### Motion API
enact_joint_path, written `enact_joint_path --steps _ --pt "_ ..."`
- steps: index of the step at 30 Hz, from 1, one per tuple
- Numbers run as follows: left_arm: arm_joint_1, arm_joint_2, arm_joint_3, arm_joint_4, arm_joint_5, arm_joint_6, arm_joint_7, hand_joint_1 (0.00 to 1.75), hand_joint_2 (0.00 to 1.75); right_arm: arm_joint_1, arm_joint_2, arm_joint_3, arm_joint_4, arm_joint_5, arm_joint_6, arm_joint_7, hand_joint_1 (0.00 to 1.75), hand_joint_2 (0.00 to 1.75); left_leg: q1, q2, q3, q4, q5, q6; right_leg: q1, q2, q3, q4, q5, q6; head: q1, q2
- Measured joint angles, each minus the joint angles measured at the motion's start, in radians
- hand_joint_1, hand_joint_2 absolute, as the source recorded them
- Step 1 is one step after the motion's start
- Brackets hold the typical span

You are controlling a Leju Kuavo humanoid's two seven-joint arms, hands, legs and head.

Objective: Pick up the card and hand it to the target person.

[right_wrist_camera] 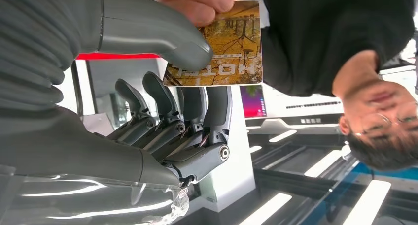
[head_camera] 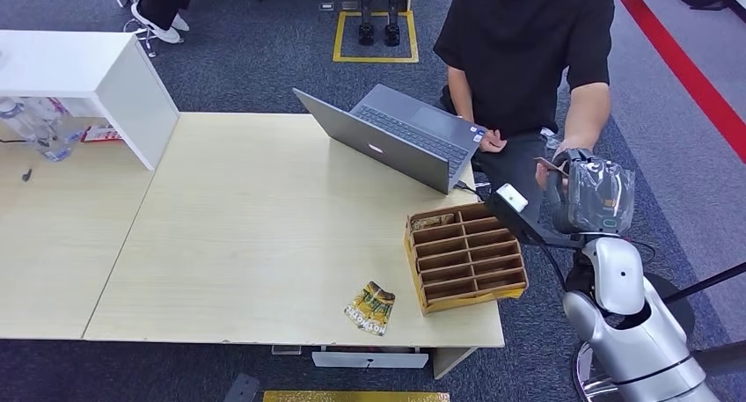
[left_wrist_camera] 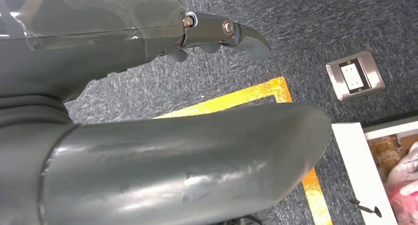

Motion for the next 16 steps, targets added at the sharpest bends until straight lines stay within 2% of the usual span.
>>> enact_joint_path --steps 13,15,16 --pt "-0.002 0.000 -0.004 0.000 -0.001 0.000 0.000 0.00 0.00 -0.002 0.004 0.005 0.088 0.000 -0.005 0.002 1.39 1.75 0.000 0.000 0.000 0.000 0.000 0.000 0.000 0.000 0.000 0.000 0.000 0.000 0.000 0.000" --pt "-0.002 0.000 -0.004 0.000 -0.002 0.000 0.000 0.00 0.00 -0.002 0.005 0.008 0.095 0.000 -0.004 0.002 1.02 1.75 0.000 0.000 0.000 0.000 0.000 0.000 0.000 0.000 0.000 0.000 0.000 0.000 0.000 0.000" --pt "-0.002 0.000 -0.004 0.000 -0.003 0.000 0.000 0.00 0.00 -0.002 0.005 0.009 0.096 0.000 -0.004 0.002 0.89 1.75 0.000 0.000 0.000 0.000 0.000 0.000 0.000 0.000 0.000 0.000 0.000 0.000 0.000 0.000"
